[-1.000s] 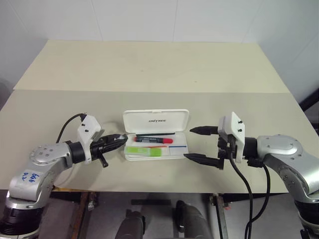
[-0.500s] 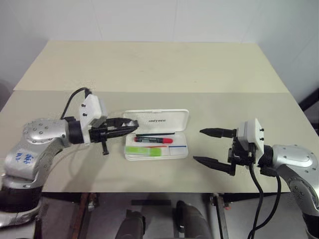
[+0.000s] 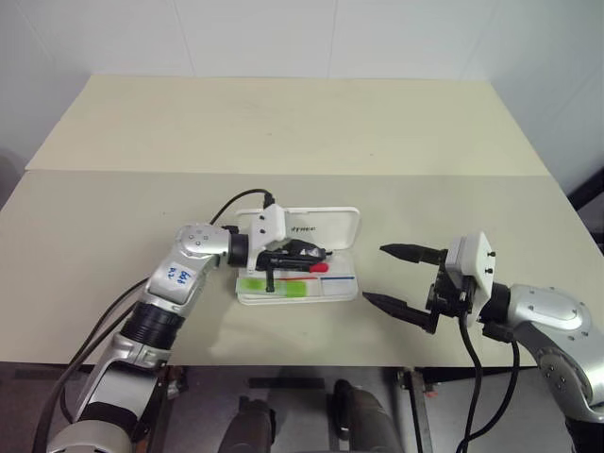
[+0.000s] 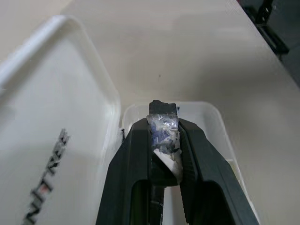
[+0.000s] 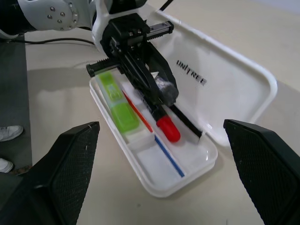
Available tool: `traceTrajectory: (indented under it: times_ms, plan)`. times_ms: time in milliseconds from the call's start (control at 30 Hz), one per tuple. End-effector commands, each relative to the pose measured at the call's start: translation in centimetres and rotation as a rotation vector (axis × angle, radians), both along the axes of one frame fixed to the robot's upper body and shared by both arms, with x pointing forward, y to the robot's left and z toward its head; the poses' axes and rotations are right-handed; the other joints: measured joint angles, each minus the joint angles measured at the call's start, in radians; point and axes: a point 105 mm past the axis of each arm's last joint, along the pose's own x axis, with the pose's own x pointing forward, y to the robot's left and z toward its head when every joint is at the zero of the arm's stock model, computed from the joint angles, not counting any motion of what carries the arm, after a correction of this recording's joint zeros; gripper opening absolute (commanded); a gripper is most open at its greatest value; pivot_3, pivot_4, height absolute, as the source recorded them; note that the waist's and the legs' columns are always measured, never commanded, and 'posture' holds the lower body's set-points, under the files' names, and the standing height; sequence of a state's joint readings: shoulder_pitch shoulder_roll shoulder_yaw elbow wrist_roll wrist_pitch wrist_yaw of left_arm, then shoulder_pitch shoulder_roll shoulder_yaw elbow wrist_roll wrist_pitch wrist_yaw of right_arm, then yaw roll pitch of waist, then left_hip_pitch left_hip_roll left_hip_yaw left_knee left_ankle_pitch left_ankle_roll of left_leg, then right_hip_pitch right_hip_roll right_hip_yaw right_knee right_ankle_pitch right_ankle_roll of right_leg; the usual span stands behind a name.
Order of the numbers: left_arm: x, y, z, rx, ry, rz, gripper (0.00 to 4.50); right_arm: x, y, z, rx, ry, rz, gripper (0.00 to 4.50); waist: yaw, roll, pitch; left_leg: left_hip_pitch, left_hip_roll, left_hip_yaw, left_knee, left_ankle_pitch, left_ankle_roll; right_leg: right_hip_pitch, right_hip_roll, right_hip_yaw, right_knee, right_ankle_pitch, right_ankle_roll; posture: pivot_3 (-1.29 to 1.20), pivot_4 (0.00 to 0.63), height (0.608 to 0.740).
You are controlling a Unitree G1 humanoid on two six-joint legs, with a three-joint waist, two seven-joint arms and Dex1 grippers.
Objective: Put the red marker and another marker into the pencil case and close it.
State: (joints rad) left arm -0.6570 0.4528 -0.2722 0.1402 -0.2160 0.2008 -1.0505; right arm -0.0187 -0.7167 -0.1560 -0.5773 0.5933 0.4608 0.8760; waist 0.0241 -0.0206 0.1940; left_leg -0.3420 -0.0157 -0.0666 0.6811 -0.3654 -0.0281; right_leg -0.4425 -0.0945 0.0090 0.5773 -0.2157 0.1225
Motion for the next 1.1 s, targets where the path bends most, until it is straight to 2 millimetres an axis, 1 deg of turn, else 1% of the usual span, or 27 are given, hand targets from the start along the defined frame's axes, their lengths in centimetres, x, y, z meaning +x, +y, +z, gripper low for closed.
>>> traceTrajectory:
  times_ms: [33, 100, 267, 500, 667, 767, 967, 1100]
  plan:
    - [0.0, -1.3, 0.6, 0.016, -0.057, -0.045, 0.40, -0.6, -0.6, 1.1, -0.015, -0.060, -0.018, 4.50, 0.000, 0.000, 0.000, 0.000, 0.000, 0.000, 0.000, 0.000, 0.000, 0.000, 0.000, 0.000, 0.000, 0.000, 0.000, 0.00, 0.150, 0.740]
    - [-0.1, -1.9, 0.5, 0.018, -0.064, -0.058, 0.40, -0.6, -0.9, 1.0, -0.017, -0.059, -0.033, 4.50, 0.000, 0.000, 0.000, 0.000, 0.000, 0.000, 0.001, 0.000, 0.001, 0.000, 0.000, 0.000, 0.000, 0.000, 0.001, 0.00, 0.150, 0.740]
    - [-0.3, -3.5, 0.5, 0.028, -0.057, -0.069, 0.40, -0.6, -0.8, 1.0, -0.012, -0.065, -0.042, 4.50, 0.000, 0.000, 0.000, 0.000, 0.000, 0.000, 0.001, 0.000, 0.001, 0.000, 0.000, 0.001, 0.001, 0.001, 0.001, 0.00, 0.150, 0.740]
    - [-0.9, -4.5, 0.2, 0.049, -0.032, -0.066, 0.40, -0.5, -0.9, 1.0, -0.014, -0.067, -0.046, 4.50, 0.000, 0.000, 0.000, 0.002, -0.001, 0.000, 0.001, 0.001, 0.002, 0.000, 0.000, 0.002, 0.003, 0.001, 0.001, 0.00, 0.150, 0.740]
    - [-1.5, -4.8, -0.1, 0.066, -0.014, -0.065, 0.40, -0.3, -0.9, 0.9, -0.018, -0.067, -0.047, 4.50, 0.000, 0.000, 0.000, 0.001, -0.001, 0.000, 0.001, 0.001, 0.002, 0.000, 0.000, 0.002, 0.003, 0.001, 0.001, 0.00, 0.150, 0.740]
    - [-2.4, -4.9, 0.0, 0.073, -0.009, -0.085, 0.40, -0.3, -0.9, 0.9, -0.019, -0.070, -0.048, 4.50, 0.000, 0.000, 0.000, 0.002, -0.001, 0.000, 0.001, 0.001, 0.002, 0.000, 0.000, 0.002, 0.003, 0.001, 0.001, 0.00, 0.150, 0.740]
    - [-3.0, -4.2, 0.0, 0.092, -0.007, -0.066, 0.40, -0.2, -0.7, 0.8, -0.016, -0.070, -0.050, 4.50, 0.000, 0.000, 0.000, 0.002, -0.001, 0.001, 0.001, 0.001, 0.002, 0.000, 0.000, 0.003, 0.004, 0.001, 0.001, 0.00, 0.150, 0.740]
    - [-2.8, -3.7, -0.3, 0.107, -0.010, -0.043, 0.40, -0.1, -0.7, 0.8, -0.016, -0.070, -0.048, 4.50, -0.001, 0.000, 0.000, 0.003, -0.001, 0.001, 0.001, 0.001, 0.002, 0.000, 0.000, 0.003, 0.005, 0.000, 0.001, 0.00, 0.150, 0.740]
